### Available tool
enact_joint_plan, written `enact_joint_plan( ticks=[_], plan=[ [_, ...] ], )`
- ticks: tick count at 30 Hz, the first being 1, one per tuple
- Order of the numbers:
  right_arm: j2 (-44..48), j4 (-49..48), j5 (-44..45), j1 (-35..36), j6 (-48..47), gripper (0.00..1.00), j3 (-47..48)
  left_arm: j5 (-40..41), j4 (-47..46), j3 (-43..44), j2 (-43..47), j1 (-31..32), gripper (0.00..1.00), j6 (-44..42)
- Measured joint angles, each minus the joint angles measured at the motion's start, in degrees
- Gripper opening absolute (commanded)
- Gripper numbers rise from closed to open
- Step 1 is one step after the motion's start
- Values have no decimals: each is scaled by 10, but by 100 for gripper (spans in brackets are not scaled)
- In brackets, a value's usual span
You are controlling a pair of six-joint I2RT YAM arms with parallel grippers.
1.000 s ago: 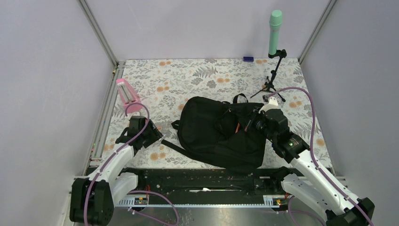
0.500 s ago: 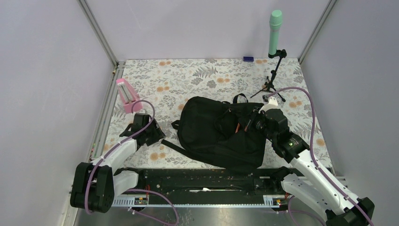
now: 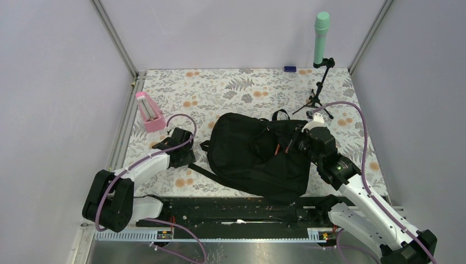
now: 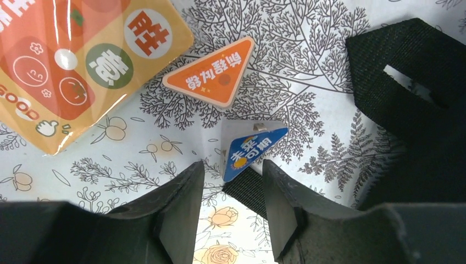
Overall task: Pack the student bag
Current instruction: Pick up the personal item from the center of the board.
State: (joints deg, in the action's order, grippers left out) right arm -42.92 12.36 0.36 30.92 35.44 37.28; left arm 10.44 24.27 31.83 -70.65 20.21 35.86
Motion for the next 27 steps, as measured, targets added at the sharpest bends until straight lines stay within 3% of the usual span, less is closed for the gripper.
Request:
enact_joint_plan(
  ticks=[8, 12, 18, 27],
  plan=[
    [0, -1, 0, 0, 0, 1, 0, 34, 18, 37, -51, 20, 33, -4],
    [0, -2, 0, 0, 0, 1, 0, 37, 16, 46, -64, 27, 19, -5],
    [0, -2, 0, 0, 0, 1, 0, 47, 16, 48, -62, 33, 13, -2],
    [0, -2, 0, 0, 0, 1, 0, 50, 35, 22, 67, 41, 11, 8]
  ],
)
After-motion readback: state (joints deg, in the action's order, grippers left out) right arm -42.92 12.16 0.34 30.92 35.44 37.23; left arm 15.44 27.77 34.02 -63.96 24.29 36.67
